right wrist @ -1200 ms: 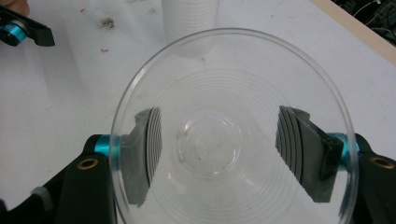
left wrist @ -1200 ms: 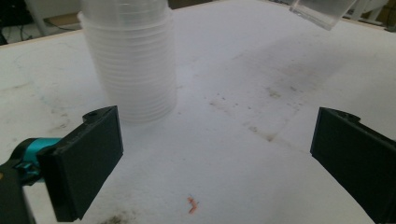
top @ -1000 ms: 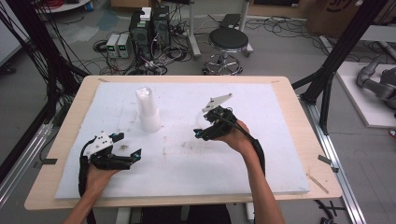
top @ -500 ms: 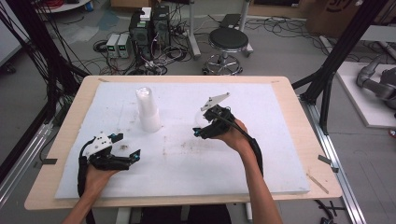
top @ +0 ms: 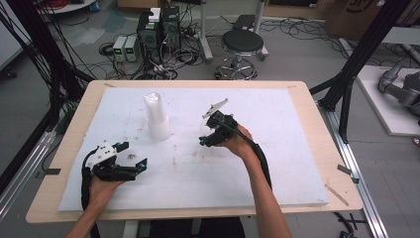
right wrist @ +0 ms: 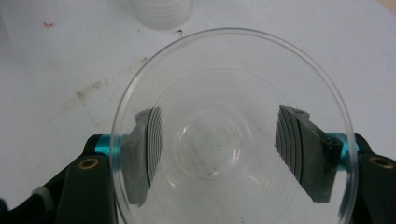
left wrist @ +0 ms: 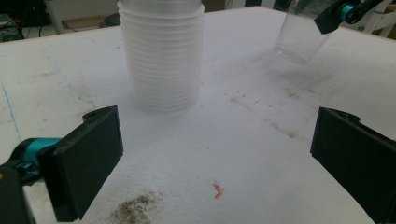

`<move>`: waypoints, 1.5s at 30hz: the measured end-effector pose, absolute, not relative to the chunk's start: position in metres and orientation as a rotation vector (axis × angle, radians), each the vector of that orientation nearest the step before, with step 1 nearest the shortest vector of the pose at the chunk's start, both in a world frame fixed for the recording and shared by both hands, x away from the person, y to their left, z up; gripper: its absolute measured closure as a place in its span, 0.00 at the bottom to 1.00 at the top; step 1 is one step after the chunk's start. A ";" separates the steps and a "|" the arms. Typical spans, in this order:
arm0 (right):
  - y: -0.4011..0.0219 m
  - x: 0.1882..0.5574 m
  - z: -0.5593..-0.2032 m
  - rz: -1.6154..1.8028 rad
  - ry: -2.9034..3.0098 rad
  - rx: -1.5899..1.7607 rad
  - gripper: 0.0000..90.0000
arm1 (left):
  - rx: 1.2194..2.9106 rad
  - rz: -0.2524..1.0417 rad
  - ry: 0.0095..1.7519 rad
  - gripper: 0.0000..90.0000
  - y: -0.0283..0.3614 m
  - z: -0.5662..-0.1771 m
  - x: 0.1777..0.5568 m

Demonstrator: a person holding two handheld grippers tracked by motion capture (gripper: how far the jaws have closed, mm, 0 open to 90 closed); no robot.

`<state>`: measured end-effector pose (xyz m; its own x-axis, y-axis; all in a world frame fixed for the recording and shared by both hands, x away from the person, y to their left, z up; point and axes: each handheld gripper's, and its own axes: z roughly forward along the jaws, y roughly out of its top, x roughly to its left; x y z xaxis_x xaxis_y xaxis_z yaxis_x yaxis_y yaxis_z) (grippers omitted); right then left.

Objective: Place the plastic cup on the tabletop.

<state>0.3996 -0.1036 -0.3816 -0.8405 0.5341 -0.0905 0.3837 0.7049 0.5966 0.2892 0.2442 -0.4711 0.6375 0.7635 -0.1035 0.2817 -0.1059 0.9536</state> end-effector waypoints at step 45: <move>-0.142 0.374 -0.412 1.032 2.499 0.821 0.15 | 1.677 0.488 0.865 0.03 0.245 -0.472 0.290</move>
